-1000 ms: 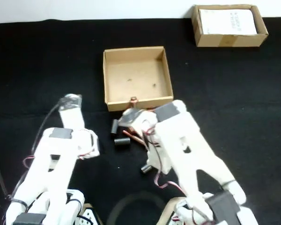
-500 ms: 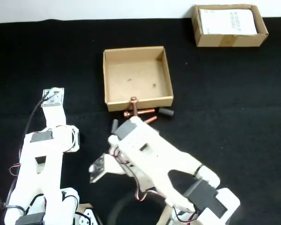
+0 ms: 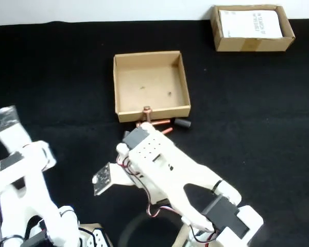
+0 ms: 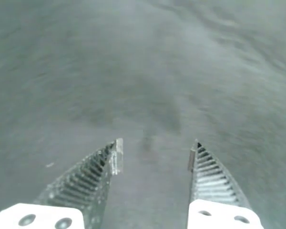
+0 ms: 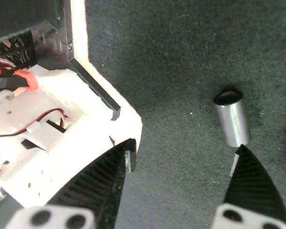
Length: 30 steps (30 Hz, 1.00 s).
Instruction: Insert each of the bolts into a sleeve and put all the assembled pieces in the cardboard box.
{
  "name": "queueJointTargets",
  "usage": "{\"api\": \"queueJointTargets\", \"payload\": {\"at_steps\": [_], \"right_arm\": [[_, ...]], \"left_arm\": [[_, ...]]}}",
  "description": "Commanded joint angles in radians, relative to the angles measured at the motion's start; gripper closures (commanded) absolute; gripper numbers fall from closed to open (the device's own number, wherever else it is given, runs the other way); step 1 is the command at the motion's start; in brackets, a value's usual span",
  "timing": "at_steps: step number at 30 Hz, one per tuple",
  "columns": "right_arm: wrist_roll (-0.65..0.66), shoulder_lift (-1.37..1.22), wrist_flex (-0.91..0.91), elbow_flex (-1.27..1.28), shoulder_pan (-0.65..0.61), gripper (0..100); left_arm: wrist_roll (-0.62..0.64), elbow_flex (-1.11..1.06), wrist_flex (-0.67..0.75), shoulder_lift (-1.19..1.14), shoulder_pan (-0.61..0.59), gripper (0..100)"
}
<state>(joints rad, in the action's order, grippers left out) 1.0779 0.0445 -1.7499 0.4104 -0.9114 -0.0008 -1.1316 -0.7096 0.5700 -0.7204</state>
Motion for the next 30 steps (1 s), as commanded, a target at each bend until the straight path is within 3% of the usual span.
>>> {"api": "queueJointTargets", "payload": {"at_steps": [1, 10, 19, 30], "right_arm": [[0.014, -0.002, 0.058, -0.033, 0.056, 69.7], [-0.002, -0.137, 0.119, -0.042, 0.045, 69.7], [-0.135, -0.168, 0.283, -0.031, 0.03, 69.8], [-0.138, -0.343, 0.295, 0.007, 0.039, 69.8]], "left_arm": [[0.008, 0.056, -0.025, 0.007, -0.108, 77], [0.008, 0.065, 0.011, 0.007, -0.168, 77], [0.008, 0.061, 0.048, 0.005, -0.185, 77], [0.008, 0.061, 0.048, 0.005, -0.179, 77]]}}
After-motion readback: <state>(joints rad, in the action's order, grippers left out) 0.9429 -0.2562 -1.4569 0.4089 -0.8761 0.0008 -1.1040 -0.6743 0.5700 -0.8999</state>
